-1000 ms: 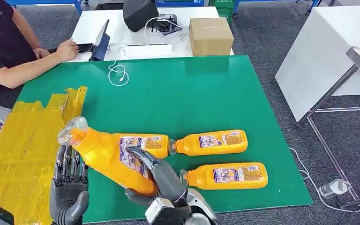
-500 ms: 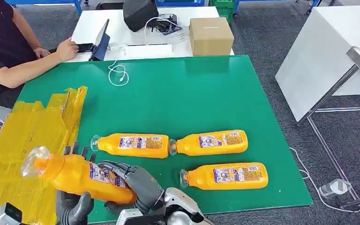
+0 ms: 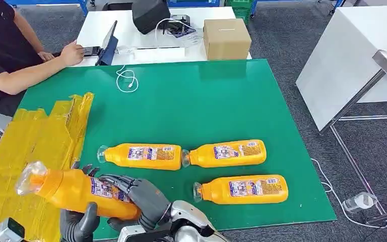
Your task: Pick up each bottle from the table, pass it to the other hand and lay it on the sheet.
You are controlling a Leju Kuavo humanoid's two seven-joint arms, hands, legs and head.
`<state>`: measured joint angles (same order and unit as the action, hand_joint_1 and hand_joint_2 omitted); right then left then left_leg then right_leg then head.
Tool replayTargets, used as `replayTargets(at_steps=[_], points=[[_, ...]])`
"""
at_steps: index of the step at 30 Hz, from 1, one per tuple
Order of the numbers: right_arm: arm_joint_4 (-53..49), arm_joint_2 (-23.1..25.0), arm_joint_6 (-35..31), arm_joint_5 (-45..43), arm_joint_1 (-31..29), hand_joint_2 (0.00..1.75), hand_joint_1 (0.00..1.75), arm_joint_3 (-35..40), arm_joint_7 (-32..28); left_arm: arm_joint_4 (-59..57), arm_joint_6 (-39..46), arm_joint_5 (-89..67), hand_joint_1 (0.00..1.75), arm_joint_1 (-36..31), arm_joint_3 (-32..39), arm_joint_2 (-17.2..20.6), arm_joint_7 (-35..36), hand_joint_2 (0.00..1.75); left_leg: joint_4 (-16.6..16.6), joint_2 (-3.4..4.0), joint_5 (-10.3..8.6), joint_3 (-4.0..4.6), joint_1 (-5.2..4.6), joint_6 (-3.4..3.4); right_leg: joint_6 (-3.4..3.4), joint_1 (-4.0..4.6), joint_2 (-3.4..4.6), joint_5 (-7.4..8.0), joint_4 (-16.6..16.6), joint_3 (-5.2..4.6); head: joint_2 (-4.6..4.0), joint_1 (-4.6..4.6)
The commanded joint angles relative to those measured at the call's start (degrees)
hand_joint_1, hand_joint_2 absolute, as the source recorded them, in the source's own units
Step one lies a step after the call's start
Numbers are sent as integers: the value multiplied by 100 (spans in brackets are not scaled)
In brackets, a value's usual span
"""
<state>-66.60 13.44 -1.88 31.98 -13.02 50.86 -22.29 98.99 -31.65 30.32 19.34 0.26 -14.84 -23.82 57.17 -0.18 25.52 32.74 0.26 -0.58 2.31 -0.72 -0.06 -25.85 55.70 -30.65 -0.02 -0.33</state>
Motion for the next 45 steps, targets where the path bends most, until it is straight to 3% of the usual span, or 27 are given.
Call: replayTargets(at_steps=[1, 10, 11, 12, 17, 21, 25, 32, 40, 45], points=[[460, 32, -4, 7, -36, 175, 175, 232, 33, -269, -8, -66, 175, -247, -68, 58, -17, 175, -8, -4, 1, -13, 2, 2, -6, 3, -5, -2, -9, 15, 0, 0], [226, -129, -327, 15, 53, 175, 175, -6, 134, 21, 472, -817, 175, -227, 209, -111, -408, 175, -7, -7, 2, -14, 4, 2, -6, 4, -8, -3, -10, 18, 0, 0], [153, -155, -461, 102, 76, 175, 138, -56, 219, 104, 702, -1160, 175, -229, 288, -138, -575, 175, -5, -5, 2, -10, 3, 1, -5, 3, -6, -2, -8, 14, 0, 0], [-19, -201, -633, 203, 133, 175, 0, -140, 295, 221, 1041, -1643, 175, -239, 380, -157, -783, 175, -8, -6, 8, -27, 10, 4, -12, 11, -8, -7, -17, 34, 0, 0], [-970, -603, -802, 258, 370, 175, 0, -717, 675, 339, 3598, -4471, 175, -550, 1178, -53, -1590, 175, -1, -14, -1, -1, 5, 2, -5, 6, -15, -2, -6, 7, 0, 0], [-772, -797, -641, 183, -71, 175, 0, -1191, 884, -204, 4920, -6111, 175, -937, 1577, 394, -1485, 175, -8, -11, -4, -11, 1, 2, -6, 2, -11, 0, -9, 14, 0, -2], [-606, -758, -579, 112, -259, 175, 0, -1356, 873, -611, 5020, -6401, 175, -1099, 1668, 599, -1409, 175, -11, -7, -9, -14, 1, 3, -7, 2, -8, 5, -11, 17, 0, 0], [400, -740, -234, -87, -1250, 175, 0, -1442, 1199, -1764, 5450, -8592, 175, -1270, 1148, 1366, -732, 175, -10, 2, -9, -15, -5, 1, -3, -5, 1, 4, -3, 15, 0, 0], [733, -663, -186, -111, -1448, 175, 0, -1430, 1238, -2054, 5335, -8606, 175, -1392, 1011, 1433, -663, 175, -8, -1, -7, -16, 0, 2, -4, 1, -4, 3, -5, 16, 0, 0], [1524, -515, 52, -261, -2005, 175, 0, -1333, 1407, -2692, 4704, -8709, 175, -1578, 521, 1789, -538, 175, -8, 2, -6, -17, 0, 4, -7, 1, 0, 2, -4, 20, 0, 0]])
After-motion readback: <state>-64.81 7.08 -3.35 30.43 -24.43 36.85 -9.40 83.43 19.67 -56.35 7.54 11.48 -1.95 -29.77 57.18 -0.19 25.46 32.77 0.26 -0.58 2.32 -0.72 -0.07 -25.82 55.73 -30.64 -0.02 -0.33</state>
